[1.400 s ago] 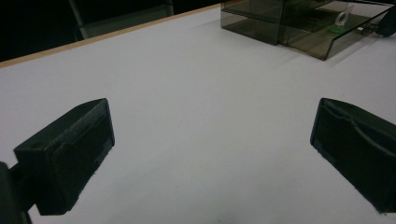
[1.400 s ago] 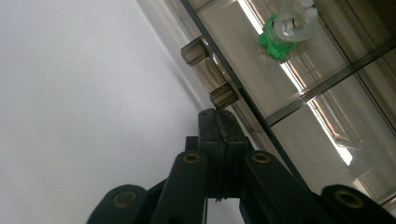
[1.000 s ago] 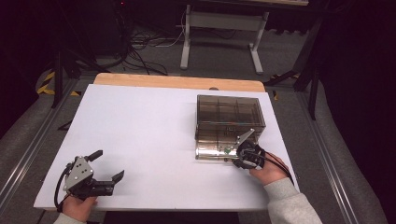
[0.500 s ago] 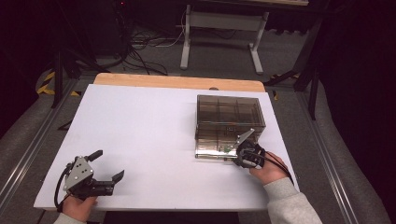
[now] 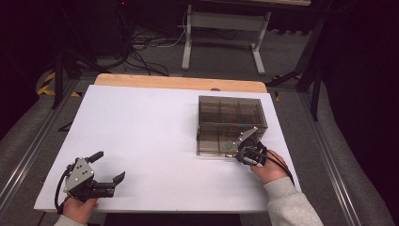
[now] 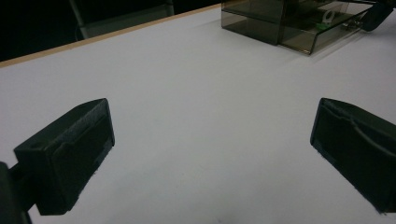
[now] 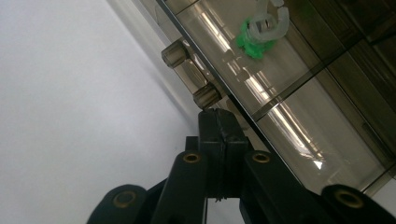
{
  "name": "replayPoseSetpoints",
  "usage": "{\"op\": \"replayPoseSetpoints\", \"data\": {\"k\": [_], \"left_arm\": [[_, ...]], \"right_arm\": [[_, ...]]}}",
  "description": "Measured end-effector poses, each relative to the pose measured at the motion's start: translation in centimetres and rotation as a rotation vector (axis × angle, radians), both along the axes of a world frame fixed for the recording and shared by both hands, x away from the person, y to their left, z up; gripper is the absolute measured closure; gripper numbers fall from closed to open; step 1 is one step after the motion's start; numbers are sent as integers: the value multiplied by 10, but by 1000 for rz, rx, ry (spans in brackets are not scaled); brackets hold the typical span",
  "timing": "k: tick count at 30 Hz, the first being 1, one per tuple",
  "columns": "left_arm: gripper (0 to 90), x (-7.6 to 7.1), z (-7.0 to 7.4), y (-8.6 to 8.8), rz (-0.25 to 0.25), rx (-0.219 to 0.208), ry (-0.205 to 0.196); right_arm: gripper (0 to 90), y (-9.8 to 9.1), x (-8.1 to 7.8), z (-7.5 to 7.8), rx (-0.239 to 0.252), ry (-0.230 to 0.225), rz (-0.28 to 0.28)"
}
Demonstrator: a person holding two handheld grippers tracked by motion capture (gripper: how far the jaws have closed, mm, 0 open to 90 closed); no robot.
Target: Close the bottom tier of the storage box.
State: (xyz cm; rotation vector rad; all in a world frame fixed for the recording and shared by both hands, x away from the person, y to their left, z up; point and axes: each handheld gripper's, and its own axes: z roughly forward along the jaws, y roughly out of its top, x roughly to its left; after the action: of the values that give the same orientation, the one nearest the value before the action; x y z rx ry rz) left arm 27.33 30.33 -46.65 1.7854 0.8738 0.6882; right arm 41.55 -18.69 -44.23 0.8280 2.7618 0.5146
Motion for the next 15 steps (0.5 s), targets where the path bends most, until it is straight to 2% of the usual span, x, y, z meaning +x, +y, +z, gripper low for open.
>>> {"op": "replayPoseSetpoints", "data": {"k": [15], "left_arm": [[7,0,0,0,-1,-1,0]], "right_arm": [[900,-1,7,-3,29,-56,-57]]}}
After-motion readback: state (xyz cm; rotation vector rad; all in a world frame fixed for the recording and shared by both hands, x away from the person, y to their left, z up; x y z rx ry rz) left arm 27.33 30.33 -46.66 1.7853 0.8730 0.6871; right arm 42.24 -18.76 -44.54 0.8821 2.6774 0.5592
